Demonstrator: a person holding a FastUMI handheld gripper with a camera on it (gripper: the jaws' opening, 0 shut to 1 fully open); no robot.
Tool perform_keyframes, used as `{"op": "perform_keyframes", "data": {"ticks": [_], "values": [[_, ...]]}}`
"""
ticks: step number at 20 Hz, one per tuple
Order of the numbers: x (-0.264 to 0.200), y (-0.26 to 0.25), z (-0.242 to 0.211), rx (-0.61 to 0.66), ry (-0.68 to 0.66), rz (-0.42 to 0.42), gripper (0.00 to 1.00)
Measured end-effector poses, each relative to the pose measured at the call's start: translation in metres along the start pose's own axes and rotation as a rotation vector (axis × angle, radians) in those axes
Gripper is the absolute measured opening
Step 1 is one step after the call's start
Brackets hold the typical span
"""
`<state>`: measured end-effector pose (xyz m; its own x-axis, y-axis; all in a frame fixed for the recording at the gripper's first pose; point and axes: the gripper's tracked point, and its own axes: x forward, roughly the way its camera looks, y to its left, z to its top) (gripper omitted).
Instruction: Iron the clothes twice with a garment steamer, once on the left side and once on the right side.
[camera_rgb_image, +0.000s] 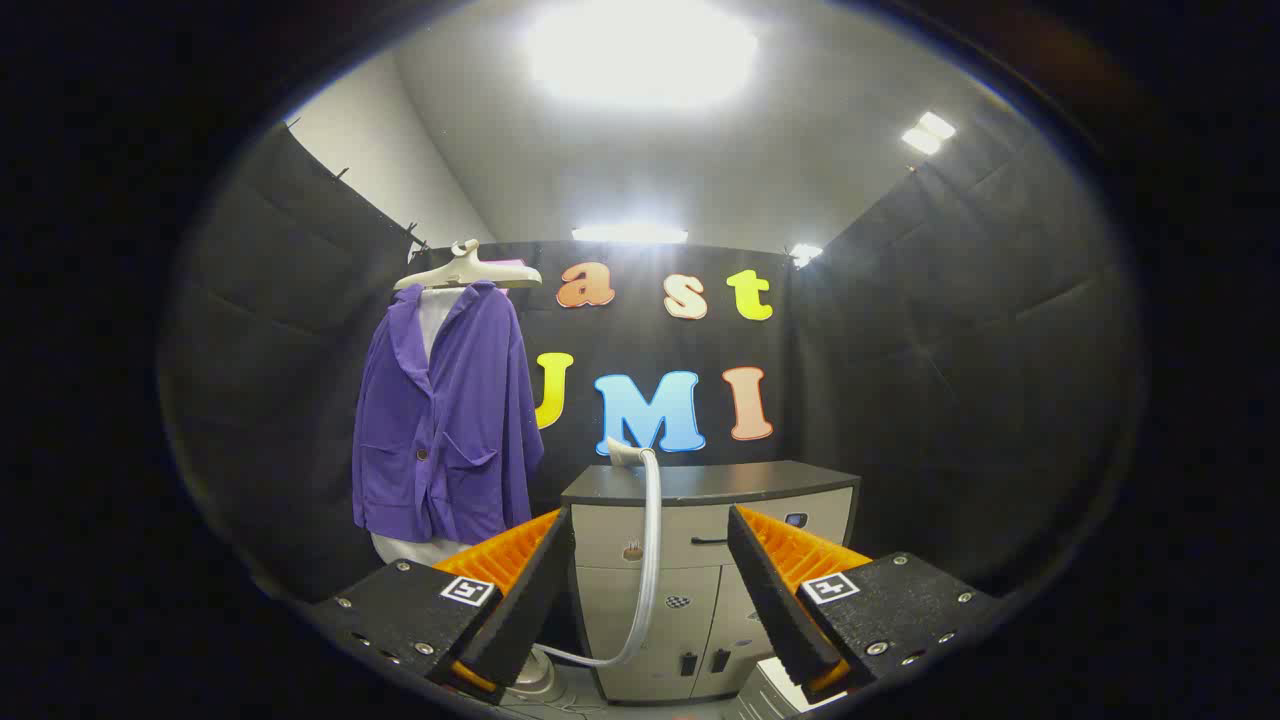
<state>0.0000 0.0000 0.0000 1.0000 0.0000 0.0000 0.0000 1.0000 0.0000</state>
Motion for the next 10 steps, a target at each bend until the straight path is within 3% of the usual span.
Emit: {"op": "perform_keyframes", "data": {"ticks": [10], "values": [[0.0069,0.0017,-0.0018,-0.006,0.002,0.002,0.95]]}}
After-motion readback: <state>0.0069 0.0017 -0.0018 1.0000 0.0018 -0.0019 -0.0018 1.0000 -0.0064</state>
